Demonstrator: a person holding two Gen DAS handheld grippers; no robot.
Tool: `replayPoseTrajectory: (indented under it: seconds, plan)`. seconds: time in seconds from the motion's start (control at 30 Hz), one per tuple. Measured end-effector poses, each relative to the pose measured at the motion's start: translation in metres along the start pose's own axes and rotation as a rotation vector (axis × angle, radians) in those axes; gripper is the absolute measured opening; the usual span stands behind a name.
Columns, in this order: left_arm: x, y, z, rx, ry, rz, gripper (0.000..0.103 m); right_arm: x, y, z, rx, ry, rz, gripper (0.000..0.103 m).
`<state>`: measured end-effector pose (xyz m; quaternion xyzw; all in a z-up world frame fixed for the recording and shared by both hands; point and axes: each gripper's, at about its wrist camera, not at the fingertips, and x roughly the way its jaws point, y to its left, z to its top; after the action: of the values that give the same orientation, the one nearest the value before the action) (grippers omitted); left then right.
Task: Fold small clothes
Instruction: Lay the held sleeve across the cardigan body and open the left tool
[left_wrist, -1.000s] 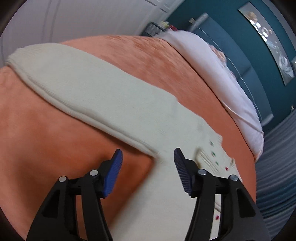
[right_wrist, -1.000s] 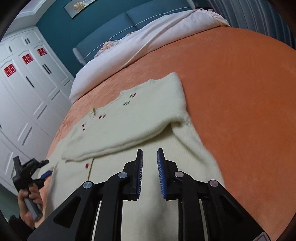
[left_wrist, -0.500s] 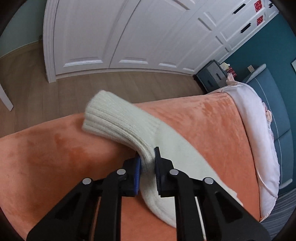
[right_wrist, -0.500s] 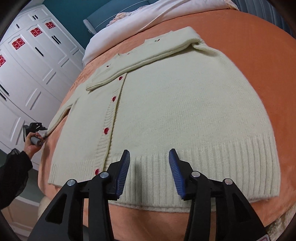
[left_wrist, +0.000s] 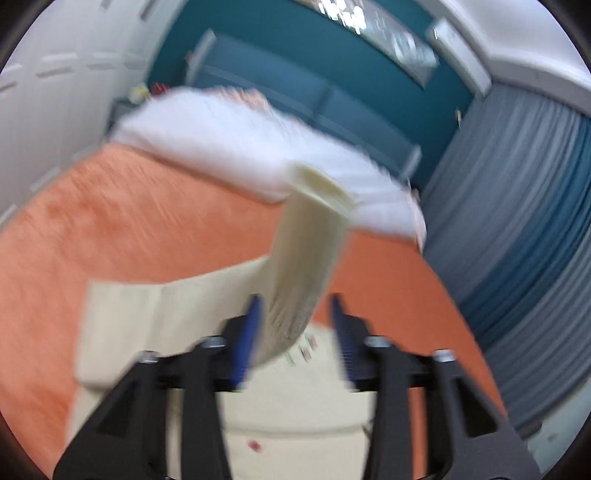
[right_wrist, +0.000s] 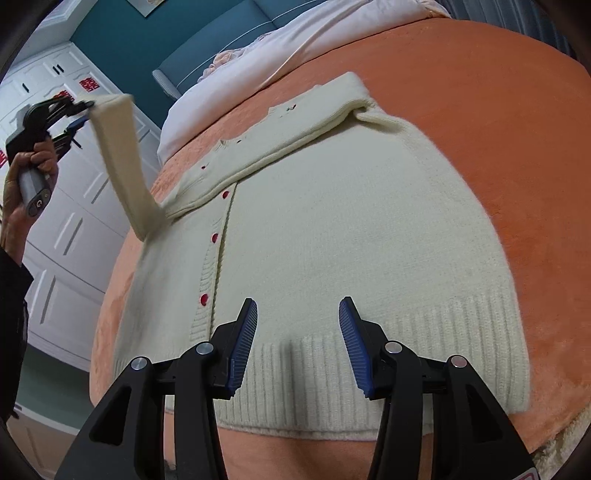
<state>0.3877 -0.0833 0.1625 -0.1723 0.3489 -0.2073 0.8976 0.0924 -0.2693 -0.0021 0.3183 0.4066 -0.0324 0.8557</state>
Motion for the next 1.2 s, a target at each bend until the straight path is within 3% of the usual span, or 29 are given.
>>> replayPoseTrajectory:
  seconds: [0.13,0.2,0.27,0.37,0.5,0.67,0.83,0.87,0.9,0.93,0.97,1.0,1.03,1.1,1.17,1.2]
  plan:
    - [0.055,-0.006,-0.094,-0.004,0.216,0.015,0.067,-0.012,-0.017,0.013,0.002,-0.035,-0.026,0.047]
    - [0.060,0.024,-0.123,-0.109,0.274,0.039,0.067,-0.014,-0.022,0.025,-0.022,-0.049,-0.042,0.052]
    - [0.052,0.057,-0.141,-0.239,0.272,0.079,0.067,-0.011,-0.023,0.040,-0.054,-0.058,-0.043,0.053]
    - [0.031,0.119,-0.130,-0.404,0.200,0.150,0.067,0.006,-0.017,0.074,-0.087,-0.070,-0.025,0.053]
    - [0.005,0.181,-0.098,-0.535,0.080,0.213,0.067,0.054,0.007,0.131,-0.130,-0.067,-0.004,0.053]
    - [0.007,0.224,-0.089,-0.653,0.054,0.240,0.066,0.131,0.037,0.192,-0.118,-0.049,-0.004,0.053]
    - [0.009,0.242,-0.092,-0.736,0.039,0.228,0.052,0.195,0.040,0.215,0.011,0.010,-0.027,0.054]
    - [0.008,0.245,-0.092,-0.750,0.032,0.224,0.044,0.202,0.041,0.216,0.029,0.009,-0.028,0.054]
    - [0.006,0.246,-0.092,-0.761,0.026,0.226,0.034,0.207,0.045,0.218,0.028,0.000,-0.023,0.047]
    - [0.010,0.250,-0.089,-0.769,0.026,0.226,0.030,0.208,0.051,0.219,0.016,-0.001,-0.001,0.036]
    - [0.009,0.252,-0.088,-0.774,0.024,0.218,0.021,0.214,0.058,0.223,0.000,0.026,0.026,0.007]
    - [0.008,0.253,-0.086,-0.772,0.022,0.210,0.013,0.211,0.066,0.224,-0.013,0.022,0.028,0.007]
    - [0.006,0.253,-0.082,-0.770,0.014,0.200,0.011,0.201,0.076,0.228,-0.028,-0.012,0.050,0.007]
    - [-0.003,0.247,-0.073,-0.730,-0.032,0.185,0.003,0.162,0.100,0.243,-0.062,-0.128,0.151,0.006]
    - [-0.010,0.236,-0.061,-0.635,-0.073,0.215,0.002,0.119,0.117,0.248,-0.109,-0.246,0.224,0.006]
    - [-0.009,0.232,-0.058,-0.597,-0.069,0.231,0.003,0.106,0.119,0.247,-0.140,-0.290,0.219,0.005]
